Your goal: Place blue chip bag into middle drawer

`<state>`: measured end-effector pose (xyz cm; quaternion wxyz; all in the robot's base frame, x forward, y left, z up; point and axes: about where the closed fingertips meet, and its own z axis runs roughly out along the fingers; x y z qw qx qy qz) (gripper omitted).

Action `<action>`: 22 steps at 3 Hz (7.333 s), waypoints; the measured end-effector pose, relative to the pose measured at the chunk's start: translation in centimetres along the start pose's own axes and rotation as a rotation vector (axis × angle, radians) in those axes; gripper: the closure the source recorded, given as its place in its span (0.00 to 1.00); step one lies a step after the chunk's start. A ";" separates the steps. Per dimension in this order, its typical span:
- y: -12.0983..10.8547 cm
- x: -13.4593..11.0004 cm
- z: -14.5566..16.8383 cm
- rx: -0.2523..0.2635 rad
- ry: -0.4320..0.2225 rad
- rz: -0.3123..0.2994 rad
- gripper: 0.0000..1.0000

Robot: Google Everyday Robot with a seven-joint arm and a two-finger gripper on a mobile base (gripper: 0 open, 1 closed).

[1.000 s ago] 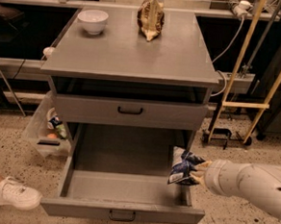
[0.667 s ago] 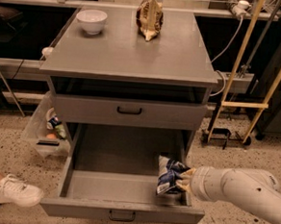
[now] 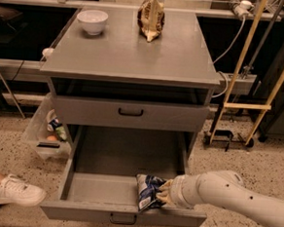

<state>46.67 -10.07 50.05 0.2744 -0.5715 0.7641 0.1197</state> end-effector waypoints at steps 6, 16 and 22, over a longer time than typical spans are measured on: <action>-7.6 0.5 6.2 0.085 -0.026 0.032 0.82; -11.2 -11.3 -13.9 0.402 0.010 0.071 0.00; -19.2 -20.2 -36.5 0.860 0.079 0.175 0.00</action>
Offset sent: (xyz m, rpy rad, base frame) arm 0.0129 0.0281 -0.0079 0.0196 -0.0020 0.0399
